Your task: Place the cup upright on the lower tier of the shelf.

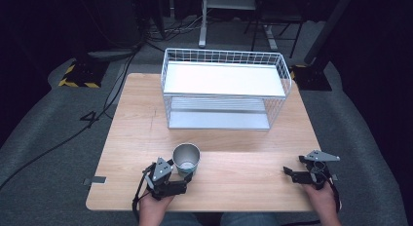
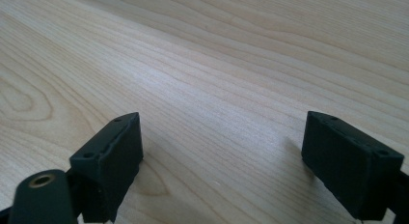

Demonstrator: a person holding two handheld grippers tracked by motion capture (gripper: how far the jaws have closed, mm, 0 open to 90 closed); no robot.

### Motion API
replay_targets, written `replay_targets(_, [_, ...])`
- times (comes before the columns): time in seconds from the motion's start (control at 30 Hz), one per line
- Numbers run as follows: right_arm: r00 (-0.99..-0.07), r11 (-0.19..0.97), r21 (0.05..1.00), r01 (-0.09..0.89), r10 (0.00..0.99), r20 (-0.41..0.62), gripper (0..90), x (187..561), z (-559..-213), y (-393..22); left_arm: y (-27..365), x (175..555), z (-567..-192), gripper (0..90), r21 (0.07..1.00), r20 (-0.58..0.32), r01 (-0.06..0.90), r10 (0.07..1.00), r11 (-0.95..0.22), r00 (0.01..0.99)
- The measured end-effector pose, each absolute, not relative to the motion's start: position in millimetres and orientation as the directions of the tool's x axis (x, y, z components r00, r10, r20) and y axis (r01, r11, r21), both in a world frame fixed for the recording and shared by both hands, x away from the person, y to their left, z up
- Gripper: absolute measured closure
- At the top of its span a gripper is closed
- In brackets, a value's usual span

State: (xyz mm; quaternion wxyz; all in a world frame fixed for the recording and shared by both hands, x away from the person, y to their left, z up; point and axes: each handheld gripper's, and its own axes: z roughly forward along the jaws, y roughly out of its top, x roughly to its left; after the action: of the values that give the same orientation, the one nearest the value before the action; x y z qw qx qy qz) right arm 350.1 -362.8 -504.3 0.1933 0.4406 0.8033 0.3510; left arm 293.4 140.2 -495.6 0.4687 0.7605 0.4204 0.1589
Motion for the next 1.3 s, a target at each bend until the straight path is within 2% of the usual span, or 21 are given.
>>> replay_targets(0.23, [-0.537, 0.365, 0.734, 0.572, 0.844, -0.001, 14.7, 350.0, -504.3, -362.8, 127.5, 302.6, -499.3, 17.1, 0.838, -0.143, 0.496, 0.785, -0.228, 0.602])
replay_targets(0.5, [-0.536, 0.366, 0.734, 0.572, 0.844, -0.003, 14.8, 349.2, -504.3, -362.6, 121.3, 306.6, -500.4, 22.5, 0.776, -0.11, 0.557, 0.807, -0.295, 0.58])
replay_targets(1.3, [-0.534, 0.364, 0.735, 0.573, 0.845, -0.002, 14.8, 350.1, -504.3, -362.4, 123.1, 307.6, -489.8, 25.6, 0.794, -0.111, 0.536, 0.798, -0.288, 0.592])
